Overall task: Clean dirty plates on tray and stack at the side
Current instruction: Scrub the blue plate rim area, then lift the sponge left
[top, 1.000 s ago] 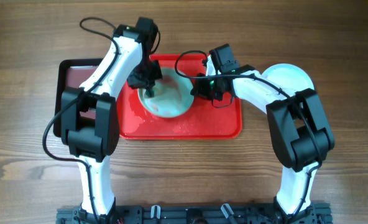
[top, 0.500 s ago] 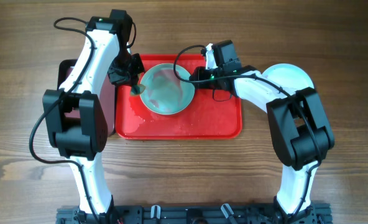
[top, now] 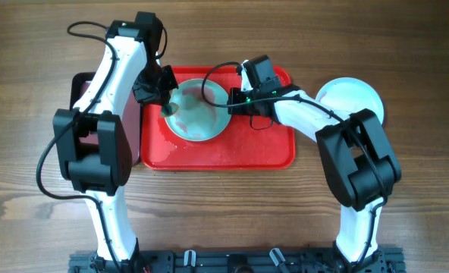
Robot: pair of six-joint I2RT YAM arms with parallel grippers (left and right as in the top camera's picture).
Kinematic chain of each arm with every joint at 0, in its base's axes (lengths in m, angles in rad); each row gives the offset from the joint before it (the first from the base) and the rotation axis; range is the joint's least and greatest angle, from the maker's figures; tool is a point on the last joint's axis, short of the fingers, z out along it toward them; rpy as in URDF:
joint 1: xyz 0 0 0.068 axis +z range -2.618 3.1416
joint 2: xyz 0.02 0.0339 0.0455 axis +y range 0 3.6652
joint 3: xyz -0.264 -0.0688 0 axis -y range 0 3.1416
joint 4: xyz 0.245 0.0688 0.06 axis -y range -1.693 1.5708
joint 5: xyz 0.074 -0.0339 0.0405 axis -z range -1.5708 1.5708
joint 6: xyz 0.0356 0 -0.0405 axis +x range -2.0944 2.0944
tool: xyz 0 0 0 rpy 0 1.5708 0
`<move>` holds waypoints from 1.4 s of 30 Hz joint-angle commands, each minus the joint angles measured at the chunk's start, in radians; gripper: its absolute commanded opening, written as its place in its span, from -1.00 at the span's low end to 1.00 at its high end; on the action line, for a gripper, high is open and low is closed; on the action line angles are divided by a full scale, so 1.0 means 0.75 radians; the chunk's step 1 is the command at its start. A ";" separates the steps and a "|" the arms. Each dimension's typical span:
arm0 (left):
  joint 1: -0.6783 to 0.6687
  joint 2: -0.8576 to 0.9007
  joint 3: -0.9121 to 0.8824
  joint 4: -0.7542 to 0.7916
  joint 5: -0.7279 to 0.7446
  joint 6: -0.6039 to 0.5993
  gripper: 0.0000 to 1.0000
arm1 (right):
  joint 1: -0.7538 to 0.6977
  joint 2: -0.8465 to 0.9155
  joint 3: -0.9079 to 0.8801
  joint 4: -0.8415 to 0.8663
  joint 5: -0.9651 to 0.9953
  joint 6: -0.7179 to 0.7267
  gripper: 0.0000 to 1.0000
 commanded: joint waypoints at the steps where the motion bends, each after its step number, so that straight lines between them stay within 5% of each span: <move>1: -0.048 -0.046 -0.105 0.061 -0.009 -0.043 -0.92 | -0.064 0.041 -0.005 -0.063 -0.023 0.132 -0.91; 8: -0.150 -0.046 -0.337 0.209 -0.010 -0.116 -0.92 | -0.126 0.041 -0.005 -0.104 -0.093 0.166 -0.91; 17: -0.321 -0.046 -0.356 0.314 -0.148 -0.181 -0.92 | -0.126 0.041 -0.005 -0.103 -0.094 0.156 -0.91; 26: -0.454 -0.046 -0.473 0.425 -0.288 -0.439 -0.92 | -0.126 0.041 -0.005 -0.105 -0.099 0.154 -0.91; 42: -0.342 -0.161 -0.473 0.653 0.017 -0.561 -0.92 | -0.112 0.041 -0.005 -0.181 -0.172 0.157 -0.91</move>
